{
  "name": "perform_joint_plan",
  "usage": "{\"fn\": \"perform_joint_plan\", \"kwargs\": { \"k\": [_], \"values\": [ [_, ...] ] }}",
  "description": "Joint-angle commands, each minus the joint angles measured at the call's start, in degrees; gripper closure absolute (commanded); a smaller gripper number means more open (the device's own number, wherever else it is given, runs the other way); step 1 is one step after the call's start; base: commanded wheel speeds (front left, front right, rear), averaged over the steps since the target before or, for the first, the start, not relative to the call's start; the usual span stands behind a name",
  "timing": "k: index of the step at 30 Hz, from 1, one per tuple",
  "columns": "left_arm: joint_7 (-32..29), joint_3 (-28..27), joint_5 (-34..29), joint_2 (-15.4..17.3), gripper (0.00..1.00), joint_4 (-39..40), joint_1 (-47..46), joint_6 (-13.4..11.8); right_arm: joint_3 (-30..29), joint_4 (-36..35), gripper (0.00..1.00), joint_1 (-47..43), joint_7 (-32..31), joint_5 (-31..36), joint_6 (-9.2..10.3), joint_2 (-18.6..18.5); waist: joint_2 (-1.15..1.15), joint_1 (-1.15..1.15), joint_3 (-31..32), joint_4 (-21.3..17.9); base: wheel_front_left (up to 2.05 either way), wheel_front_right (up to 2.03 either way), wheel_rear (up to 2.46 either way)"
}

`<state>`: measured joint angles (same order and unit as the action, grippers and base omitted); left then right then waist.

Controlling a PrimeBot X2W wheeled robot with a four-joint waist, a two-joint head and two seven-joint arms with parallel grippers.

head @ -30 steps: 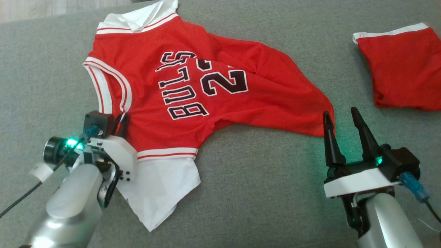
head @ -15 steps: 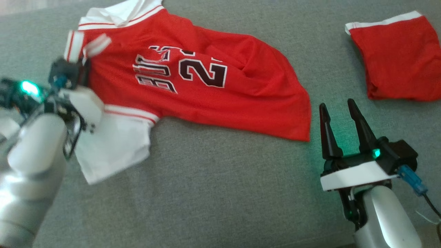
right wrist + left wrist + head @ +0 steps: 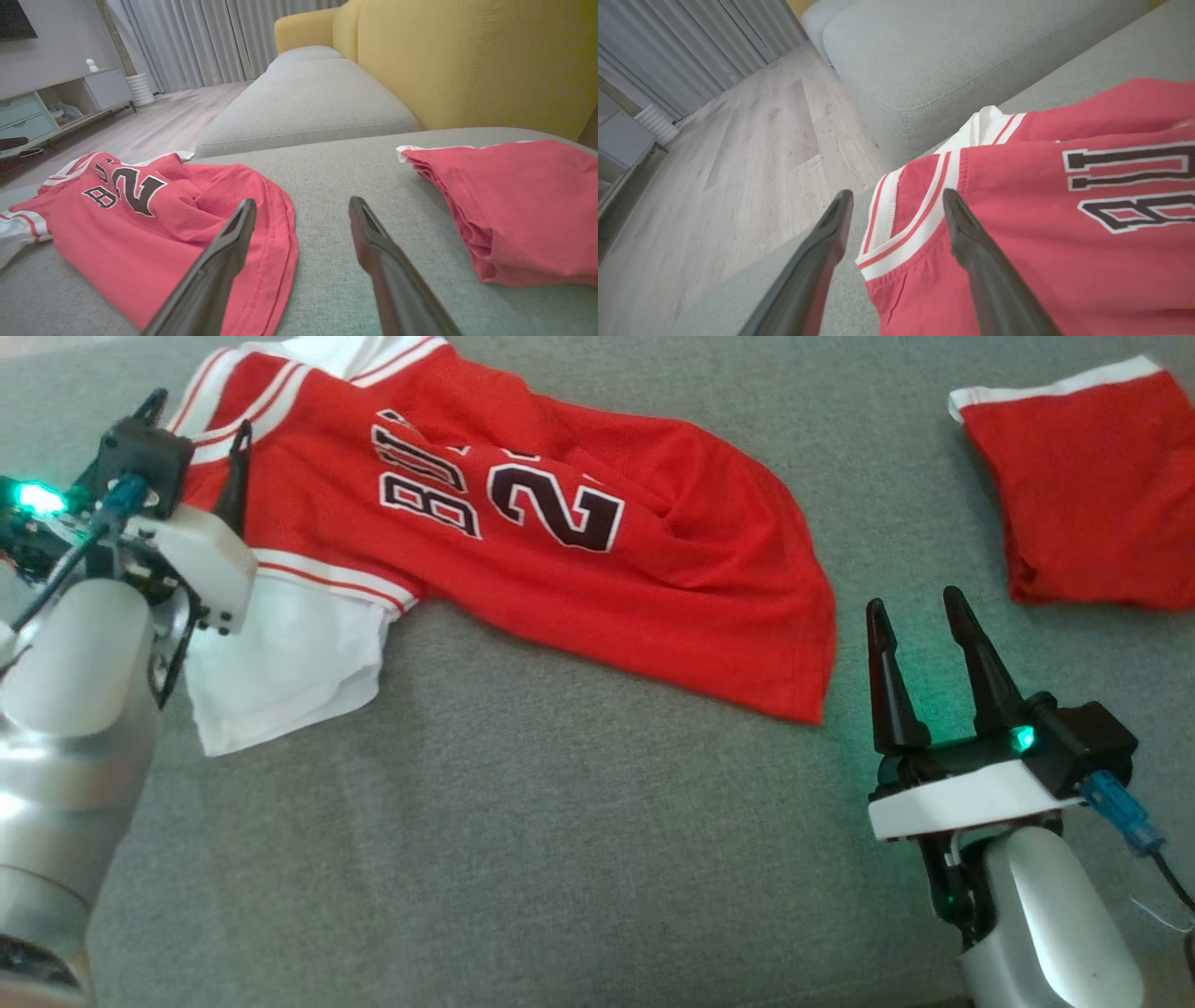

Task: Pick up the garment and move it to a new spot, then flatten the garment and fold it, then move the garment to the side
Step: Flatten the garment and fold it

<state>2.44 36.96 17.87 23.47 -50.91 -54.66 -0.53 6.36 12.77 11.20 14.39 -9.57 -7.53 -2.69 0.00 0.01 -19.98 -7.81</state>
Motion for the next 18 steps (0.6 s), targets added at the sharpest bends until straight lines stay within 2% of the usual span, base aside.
{"fn": "perform_joint_plan", "kwargs": {
  "k": [1, 9, 13, 16, 18],
  "values": [
    [2.0, -2.2, 0.9, 1.7, 0.00, 1.1, -1.0, -0.9, 0.9, -1.9, 0.00, 0.7, 0.6, 0.1, 0.04, -0.2, 0.00, -0.01, 0.9, 0.9, 0.00, 0.00, 0.00],
    [11.1, -7.7, 6.7, -2.0, 0.00, 5.6, 6.4, -5.5, -0.3, -2.7, 0.00, -0.9, 0.6, 1.3, 0.04, -0.2, 0.00, -0.01, 4.8, 5.3, 0.00, 0.00, 0.00],
    [12.4, -10.1, 7.5, -3.5, 0.00, 13.1, 13.5, -8.5, -0.9, -2.7, 0.00, -1.6, 0.6, 2.1, 0.04, -0.2, 0.00, -0.01, 6.7, 7.3, 0.00, 0.00, 0.00],
    [12.5, -14.1, 8.1, -5.1, 0.00, 21.8, 20.5, -11.3, -1.3, -3.1, 0.00, -2.2, 0.6, 2.6, 0.04, -0.2, 0.00, -0.01, 8.0, 8.7, 0.00, 0.00, 0.00],
    [12.5, -16.8, 8.7, -6.7, 0.00, 26.8, 25.6, -12.0, -1.7, -3.2, 0.00, -2.8, 0.6, 2.9, 0.04, -0.2, 0.00, -0.01, 8.8, 9.5, 0.00, 0.00, 0.00]
  ]
}}
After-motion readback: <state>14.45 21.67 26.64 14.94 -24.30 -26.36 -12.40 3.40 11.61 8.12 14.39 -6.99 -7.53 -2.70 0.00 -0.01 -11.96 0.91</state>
